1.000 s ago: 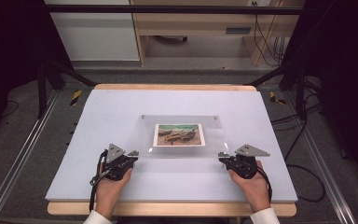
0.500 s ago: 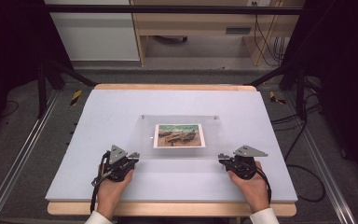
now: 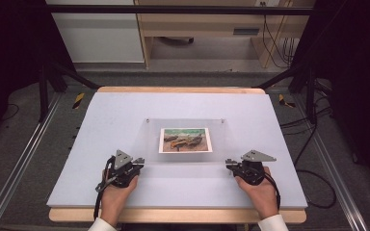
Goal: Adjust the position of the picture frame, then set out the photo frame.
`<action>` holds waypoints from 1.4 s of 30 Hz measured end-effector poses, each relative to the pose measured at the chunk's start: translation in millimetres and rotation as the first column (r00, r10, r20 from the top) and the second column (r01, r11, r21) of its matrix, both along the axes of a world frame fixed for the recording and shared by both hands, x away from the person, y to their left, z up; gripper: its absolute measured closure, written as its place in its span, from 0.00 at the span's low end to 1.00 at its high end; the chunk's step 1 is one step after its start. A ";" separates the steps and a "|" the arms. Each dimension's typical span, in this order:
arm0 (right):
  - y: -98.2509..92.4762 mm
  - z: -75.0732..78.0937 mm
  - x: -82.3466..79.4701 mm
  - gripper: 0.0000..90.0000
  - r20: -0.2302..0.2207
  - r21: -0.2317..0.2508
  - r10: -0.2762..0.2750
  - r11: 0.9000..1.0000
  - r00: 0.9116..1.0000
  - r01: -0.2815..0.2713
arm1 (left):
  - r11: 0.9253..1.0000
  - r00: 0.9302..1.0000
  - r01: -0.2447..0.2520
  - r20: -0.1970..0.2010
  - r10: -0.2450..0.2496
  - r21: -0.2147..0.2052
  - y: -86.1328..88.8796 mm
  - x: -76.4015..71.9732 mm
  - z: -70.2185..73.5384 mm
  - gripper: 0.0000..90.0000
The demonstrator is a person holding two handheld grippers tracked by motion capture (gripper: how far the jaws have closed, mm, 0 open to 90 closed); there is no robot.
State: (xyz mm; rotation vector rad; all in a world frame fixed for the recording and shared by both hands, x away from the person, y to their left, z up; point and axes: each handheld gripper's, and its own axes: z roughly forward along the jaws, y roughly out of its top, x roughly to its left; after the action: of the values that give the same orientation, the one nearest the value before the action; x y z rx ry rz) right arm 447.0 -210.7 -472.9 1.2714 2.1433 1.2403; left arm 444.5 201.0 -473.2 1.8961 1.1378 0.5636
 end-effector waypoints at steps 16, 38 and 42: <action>-0.4 -1.1 0.5 0.94 0.000 -0.004 0.004 1.000 1.000 -0.004 | 1.000 1.000 0.006 -0.005 -0.007 -0.004 0.6 0.6 0.1 0.93; -7.1 11.8 -19.4 0.19 -0.023 0.056 0.001 0.998 1.000 0.000 | 0.995 0.994 0.095 -0.052 -0.093 0.020 7.0 -6.7 11.9 0.19; -7.2 20.9 -20.5 0.12 0.013 0.060 -0.007 0.998 1.000 0.006 | 0.993 0.991 0.119 -0.060 -0.120 -0.020 13.6 -3.7 18.9 0.11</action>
State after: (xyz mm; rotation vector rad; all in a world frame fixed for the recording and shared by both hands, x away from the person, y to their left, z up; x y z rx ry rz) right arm 426.5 -217.9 -452.0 1.2893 2.1061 1.3161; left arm 440.8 214.6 -454.4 1.9641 1.0561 0.4312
